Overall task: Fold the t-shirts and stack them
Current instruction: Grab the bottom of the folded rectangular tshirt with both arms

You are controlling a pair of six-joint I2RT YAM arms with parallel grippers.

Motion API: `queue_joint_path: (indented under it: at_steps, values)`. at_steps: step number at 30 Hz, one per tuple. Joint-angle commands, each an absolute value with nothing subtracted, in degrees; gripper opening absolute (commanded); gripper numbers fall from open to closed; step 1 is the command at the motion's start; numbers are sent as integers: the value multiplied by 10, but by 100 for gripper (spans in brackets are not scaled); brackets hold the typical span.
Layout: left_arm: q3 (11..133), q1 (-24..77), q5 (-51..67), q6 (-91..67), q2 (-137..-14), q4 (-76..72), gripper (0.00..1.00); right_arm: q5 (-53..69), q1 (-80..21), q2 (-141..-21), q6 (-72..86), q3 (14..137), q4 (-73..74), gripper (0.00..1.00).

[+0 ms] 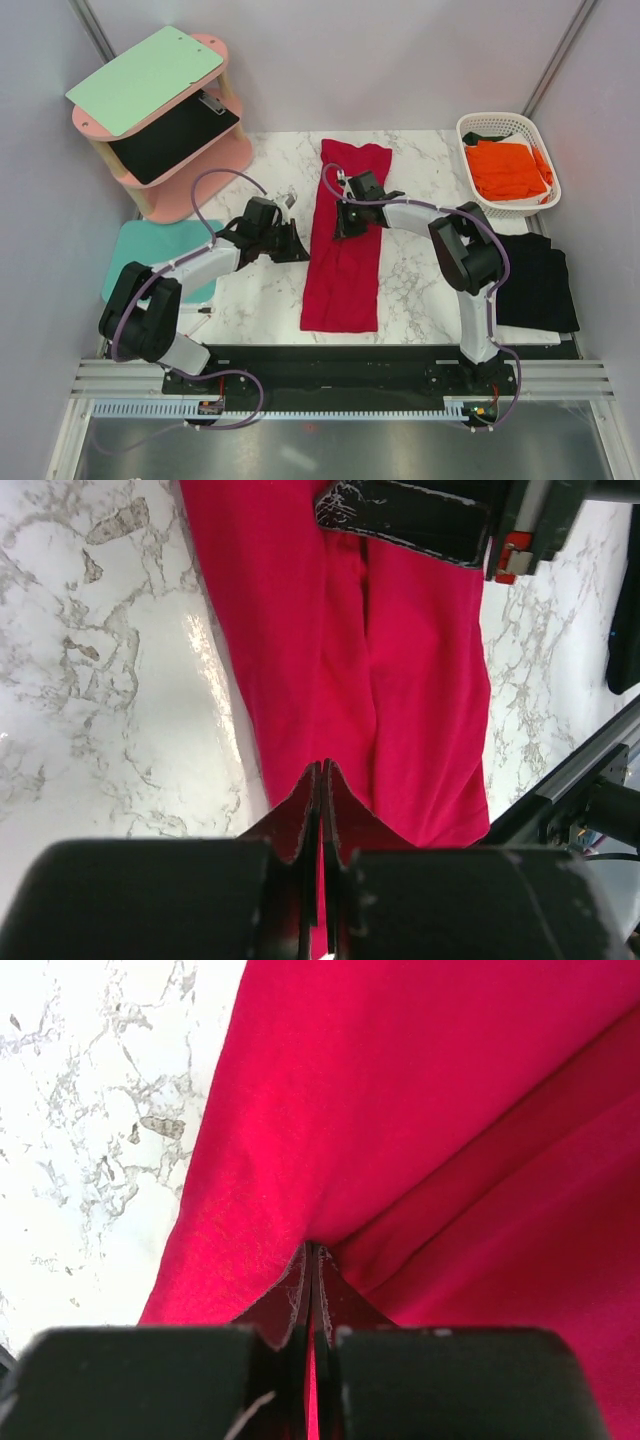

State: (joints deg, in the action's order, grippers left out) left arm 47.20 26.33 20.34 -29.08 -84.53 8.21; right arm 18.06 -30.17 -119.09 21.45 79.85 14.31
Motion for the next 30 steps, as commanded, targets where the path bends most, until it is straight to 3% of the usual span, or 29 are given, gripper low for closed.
queue_joint_path:
  at_steps: [1,11,30]
  values:
    - [494,262,228,-306,-882,46,2,199,-311,-1185,222,793,136,2]
    - [526,270,253,-325,-968,2,2,198,-314,-1150,220,773,139,2]
    - [562,271,186,-332,-1061,18,2,249,-316,-1137,219,778,164,3]
